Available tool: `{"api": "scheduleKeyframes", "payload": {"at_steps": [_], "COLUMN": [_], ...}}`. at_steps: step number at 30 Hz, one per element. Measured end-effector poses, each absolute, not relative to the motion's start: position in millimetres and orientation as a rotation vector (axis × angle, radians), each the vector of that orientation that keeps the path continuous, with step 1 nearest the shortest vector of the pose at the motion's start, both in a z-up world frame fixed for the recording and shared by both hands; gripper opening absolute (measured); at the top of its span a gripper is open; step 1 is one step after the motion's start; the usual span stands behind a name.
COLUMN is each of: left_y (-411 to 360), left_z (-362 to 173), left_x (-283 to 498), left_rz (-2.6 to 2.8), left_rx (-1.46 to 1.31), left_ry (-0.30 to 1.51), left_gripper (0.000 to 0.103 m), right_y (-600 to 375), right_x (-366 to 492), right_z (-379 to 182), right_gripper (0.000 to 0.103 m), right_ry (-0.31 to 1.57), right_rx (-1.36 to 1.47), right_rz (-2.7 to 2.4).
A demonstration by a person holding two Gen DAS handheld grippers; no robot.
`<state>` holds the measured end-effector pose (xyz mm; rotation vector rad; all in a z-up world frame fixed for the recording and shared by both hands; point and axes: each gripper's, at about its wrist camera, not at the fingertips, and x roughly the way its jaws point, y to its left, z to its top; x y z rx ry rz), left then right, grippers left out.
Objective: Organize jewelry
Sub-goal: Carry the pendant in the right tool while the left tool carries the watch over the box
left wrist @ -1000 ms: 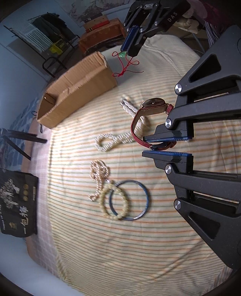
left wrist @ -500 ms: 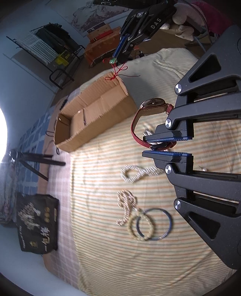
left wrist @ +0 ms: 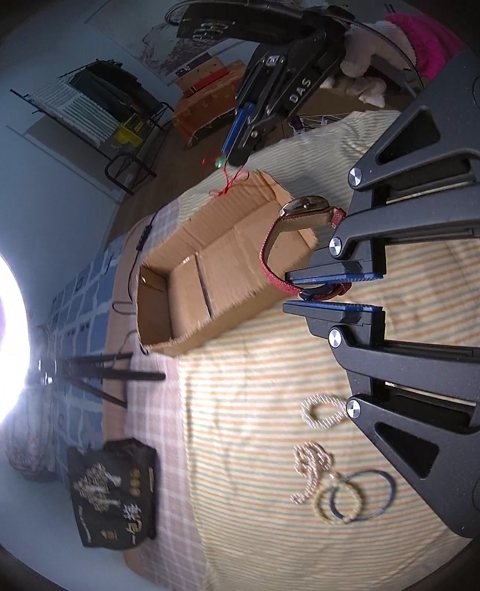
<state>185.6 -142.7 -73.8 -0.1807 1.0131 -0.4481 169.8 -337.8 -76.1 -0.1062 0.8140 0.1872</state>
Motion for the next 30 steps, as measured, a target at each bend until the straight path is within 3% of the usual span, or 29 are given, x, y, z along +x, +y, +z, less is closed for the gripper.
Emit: {"api": "scheduleKeyframes", "payload": {"at_steps": [25, 28, 29, 30], "left_y": [-204, -206, -206, -206], "left_z": [-100, -104, -104, -105], "left_x": [230, 233, 233, 233], "left_rz": [-0.486, -0.484, -0.489, -0.492], "left_rx": [-0.136, -0.134, -0.142, -0.143], "left_ry": [1.035, 1.048, 1.051, 1.052], "left_gripper": [0.007, 0.012, 0.013, 0.014], "right_y": [-360, -361, -362, -363], "right_x": [241, 242, 242, 242], "right_z": [-107, -108, -108, -108], "right_gripper": [0.012, 0.013, 0.014, 0.024], "right_ry": [0.842, 0.846, 0.847, 0.849], "right_rx": [-0.033, -0.029, -0.026, -0.022], "right_rz": [0.219, 0.211, 0.212, 0.206]}}
